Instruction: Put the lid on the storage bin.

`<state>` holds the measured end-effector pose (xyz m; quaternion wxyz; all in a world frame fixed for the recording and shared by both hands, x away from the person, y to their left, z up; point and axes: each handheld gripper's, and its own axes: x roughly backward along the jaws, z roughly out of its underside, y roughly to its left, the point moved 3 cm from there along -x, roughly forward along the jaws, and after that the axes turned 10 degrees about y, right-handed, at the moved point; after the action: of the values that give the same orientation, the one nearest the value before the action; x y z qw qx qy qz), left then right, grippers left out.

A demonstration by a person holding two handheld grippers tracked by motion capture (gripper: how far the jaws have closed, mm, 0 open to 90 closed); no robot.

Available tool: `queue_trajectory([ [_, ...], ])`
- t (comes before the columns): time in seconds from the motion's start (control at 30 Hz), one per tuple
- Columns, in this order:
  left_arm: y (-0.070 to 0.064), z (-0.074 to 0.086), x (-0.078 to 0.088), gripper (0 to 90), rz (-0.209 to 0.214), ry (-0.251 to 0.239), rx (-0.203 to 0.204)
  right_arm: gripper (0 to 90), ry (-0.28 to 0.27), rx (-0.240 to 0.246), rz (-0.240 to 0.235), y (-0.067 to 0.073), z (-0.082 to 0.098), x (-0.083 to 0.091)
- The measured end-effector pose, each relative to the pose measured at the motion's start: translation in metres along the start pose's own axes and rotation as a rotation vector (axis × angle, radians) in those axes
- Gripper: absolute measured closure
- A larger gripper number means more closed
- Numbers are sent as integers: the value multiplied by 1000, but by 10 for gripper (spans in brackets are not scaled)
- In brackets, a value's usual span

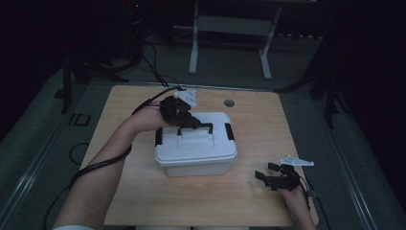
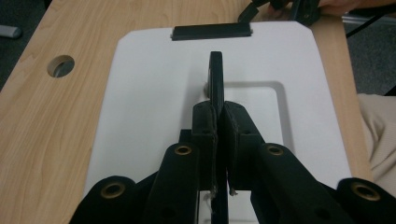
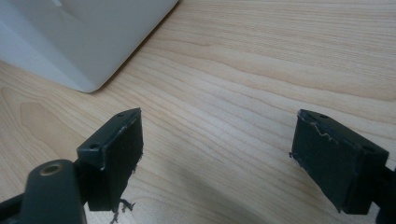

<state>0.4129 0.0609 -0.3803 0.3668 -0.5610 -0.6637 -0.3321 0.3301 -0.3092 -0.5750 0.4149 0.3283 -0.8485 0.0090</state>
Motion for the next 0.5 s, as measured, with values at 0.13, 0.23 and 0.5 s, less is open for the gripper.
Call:
queue_trajectory([
  [0.13, 4, 0, -6, 832, -2, -1, 7, 163, 0, 1, -4, 1, 1, 0],
  [0.23, 7, 1, -8, 829, 6, -6, 13, 163, 8, 2, -9, 1, 1, -1],
  [0.5, 10, 0, -16, 829, 8, 11, 14, 164, 10, 2, -12, 1, 2, -1],
])
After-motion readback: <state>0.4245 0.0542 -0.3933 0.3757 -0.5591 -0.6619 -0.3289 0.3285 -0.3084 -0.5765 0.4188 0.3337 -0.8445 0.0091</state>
